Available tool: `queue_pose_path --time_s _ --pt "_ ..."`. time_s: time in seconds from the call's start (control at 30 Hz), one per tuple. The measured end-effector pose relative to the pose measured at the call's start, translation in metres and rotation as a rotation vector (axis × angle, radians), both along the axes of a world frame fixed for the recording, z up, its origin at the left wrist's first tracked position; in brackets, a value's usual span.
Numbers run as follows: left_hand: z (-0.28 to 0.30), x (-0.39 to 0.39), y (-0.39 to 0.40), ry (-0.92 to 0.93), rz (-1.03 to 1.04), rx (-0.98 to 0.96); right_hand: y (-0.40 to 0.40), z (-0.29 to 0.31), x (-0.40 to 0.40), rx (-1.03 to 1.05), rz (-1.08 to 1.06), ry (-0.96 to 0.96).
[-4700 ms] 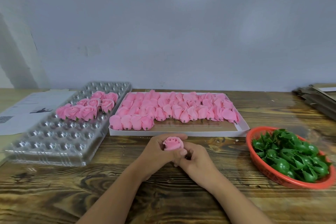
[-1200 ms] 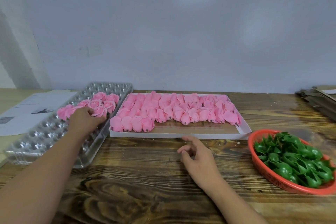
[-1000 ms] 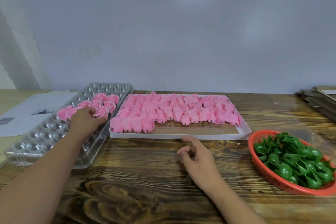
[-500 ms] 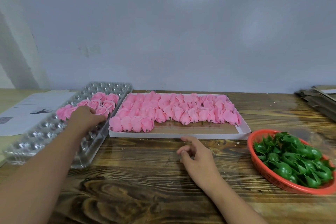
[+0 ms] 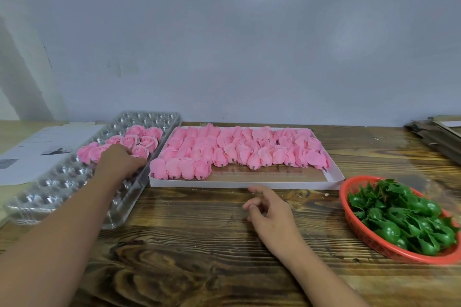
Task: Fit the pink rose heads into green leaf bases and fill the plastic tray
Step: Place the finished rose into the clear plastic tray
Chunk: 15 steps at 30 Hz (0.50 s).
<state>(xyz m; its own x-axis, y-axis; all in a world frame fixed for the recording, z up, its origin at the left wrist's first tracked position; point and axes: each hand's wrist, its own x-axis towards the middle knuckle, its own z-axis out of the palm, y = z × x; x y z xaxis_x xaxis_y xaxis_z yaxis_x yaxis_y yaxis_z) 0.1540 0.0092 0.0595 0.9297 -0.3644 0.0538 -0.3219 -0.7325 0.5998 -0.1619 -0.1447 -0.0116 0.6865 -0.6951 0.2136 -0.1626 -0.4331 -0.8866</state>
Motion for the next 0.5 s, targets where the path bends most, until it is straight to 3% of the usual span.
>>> queue_pose_path --time_s 0.37,0.5 --pt "0.019 -0.031 0.012 -0.195 0.0 0.017 0.0 -0.001 0.0 0.001 -0.019 0.006" --pt "0.008 -0.068 0.003 -0.279 -0.059 -0.194 0.002 0.0 -0.001 -0.021 -0.011 -0.001"
